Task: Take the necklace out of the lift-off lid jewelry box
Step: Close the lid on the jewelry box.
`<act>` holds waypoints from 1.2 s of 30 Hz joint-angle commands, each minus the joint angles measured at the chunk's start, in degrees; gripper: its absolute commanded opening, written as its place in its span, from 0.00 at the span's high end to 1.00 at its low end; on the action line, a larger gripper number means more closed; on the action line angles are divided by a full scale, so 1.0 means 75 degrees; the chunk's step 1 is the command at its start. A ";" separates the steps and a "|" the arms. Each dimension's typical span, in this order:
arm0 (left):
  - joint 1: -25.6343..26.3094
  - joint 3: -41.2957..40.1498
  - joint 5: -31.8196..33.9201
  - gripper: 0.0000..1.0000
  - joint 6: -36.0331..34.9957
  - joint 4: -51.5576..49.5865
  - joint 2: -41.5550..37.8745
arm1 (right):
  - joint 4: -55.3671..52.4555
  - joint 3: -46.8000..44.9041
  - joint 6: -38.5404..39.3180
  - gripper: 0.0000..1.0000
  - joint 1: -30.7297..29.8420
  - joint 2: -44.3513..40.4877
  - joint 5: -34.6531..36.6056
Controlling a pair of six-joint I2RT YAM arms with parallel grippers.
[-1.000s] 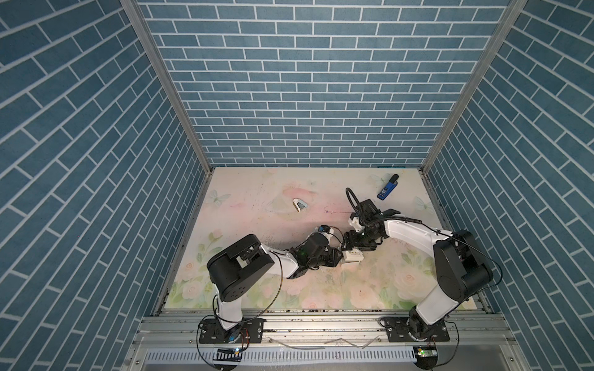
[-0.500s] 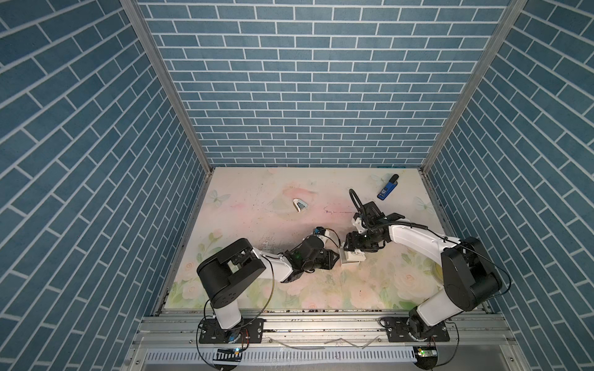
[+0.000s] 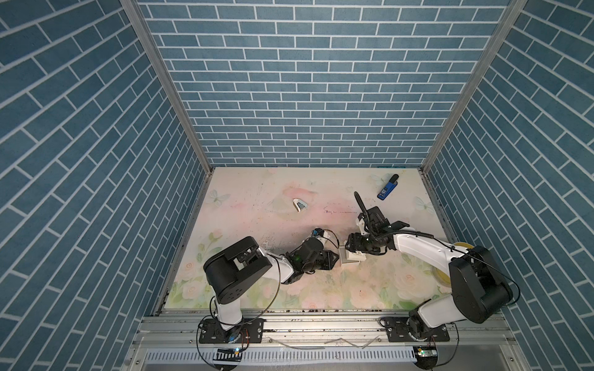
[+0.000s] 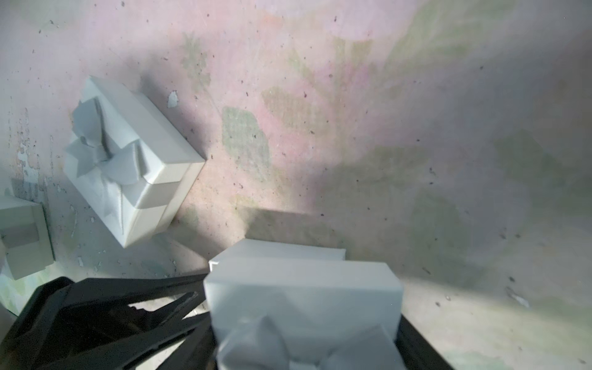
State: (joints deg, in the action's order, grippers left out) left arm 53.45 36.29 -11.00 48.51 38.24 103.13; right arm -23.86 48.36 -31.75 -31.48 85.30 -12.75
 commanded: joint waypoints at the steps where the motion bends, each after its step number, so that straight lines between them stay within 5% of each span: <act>1: 0.0012 0.0149 -0.0026 0.70 0.0018 0.0150 0.0157 | 0.0360 -0.0050 -0.0358 0.28 -0.0091 0.0087 -0.0054; 36: 0.0134 0.0161 -0.0031 0.72 0.0329 0.0620 0.0484 | 0.1118 -0.1069 -0.1115 0.28 -0.0208 -0.0863 0.0259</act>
State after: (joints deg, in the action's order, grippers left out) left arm 53.95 37.17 -11.55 50.68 41.56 105.03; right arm -17.30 40.84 -37.63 -32.64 79.55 -11.77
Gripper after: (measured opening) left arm 0.284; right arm 0.721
